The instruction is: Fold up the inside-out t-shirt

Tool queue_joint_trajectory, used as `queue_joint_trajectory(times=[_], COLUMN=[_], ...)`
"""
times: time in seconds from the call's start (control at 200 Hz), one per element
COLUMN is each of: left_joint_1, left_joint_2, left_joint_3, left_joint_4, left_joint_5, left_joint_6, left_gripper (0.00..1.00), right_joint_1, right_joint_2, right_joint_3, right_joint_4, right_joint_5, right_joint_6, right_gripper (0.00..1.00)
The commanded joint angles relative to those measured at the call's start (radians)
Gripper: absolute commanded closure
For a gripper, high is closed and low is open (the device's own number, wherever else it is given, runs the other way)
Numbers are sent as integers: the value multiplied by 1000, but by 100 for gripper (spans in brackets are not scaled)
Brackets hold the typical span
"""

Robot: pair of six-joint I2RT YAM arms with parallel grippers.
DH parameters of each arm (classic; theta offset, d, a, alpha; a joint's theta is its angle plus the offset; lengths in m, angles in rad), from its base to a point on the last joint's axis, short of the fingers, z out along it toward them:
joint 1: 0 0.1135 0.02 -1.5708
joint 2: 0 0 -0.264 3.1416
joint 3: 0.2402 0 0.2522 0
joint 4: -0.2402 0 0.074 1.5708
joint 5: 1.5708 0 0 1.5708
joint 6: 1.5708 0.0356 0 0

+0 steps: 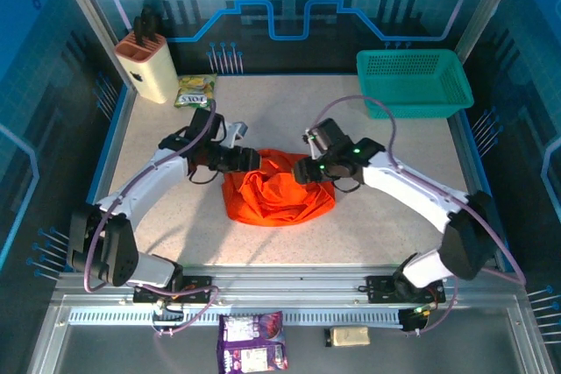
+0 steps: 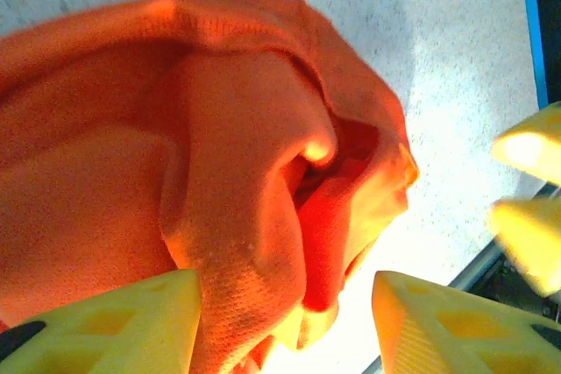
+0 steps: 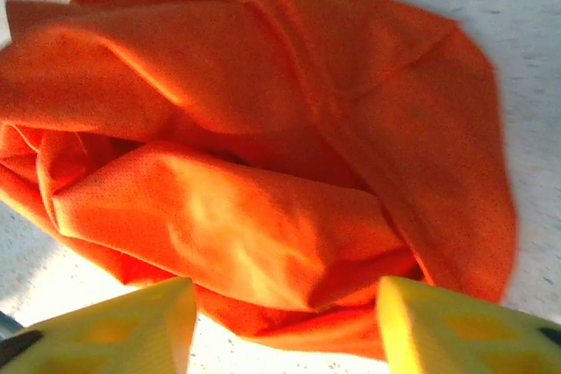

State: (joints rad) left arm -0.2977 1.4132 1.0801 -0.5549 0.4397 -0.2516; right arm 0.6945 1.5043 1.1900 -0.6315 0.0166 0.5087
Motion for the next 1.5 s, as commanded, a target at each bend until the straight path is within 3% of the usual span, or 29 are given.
queue_joint_trajectory(times=[0.0,0.12,0.26,0.395,0.495,0.605,0.886,0.981,1.121,1.366,1.496], left_joint_1=[-21,-49,-81,-132,-169,-189,-187,-172,-94,117,175], left_joint_2=[21,91,197,312,398,462,468,441,355,155,70], left_joint_3=[81,157,251,353,422,459,456,467,514,590,564], left_joint_4=[-92,-131,-171,-222,-269,-307,-305,-288,-261,-168,-174], left_joint_5=[-76,-114,-138,-142,-148,-171,-220,-217,-188,-12,9], left_joint_6=[74,131,193,252,291,318,322,306,261,117,93], left_gripper=[43,40,39,38,38,43,87,98,100,100,100], right_joint_1=[55,93,112,111,109,103,37,-11,-90,-190,-253], right_joint_2=[112,207,254,213,169,123,-4,-41,-77,-121,-180], right_joint_3=[63,94,67,-6,-46,-78,-110,-88,-9,233,243], right_joint_4=[-3,-12,-14,28,39,39,6,-11,-33,-121,-142], right_joint_5=[-33,9,59,64,81,99,149,161,161,187,191], right_joint_6=[12,17,32,48,53,54,18,-14,-74,-192,-206], right_gripper=[33,28,40,82,100,100,100,100,100,100,100])
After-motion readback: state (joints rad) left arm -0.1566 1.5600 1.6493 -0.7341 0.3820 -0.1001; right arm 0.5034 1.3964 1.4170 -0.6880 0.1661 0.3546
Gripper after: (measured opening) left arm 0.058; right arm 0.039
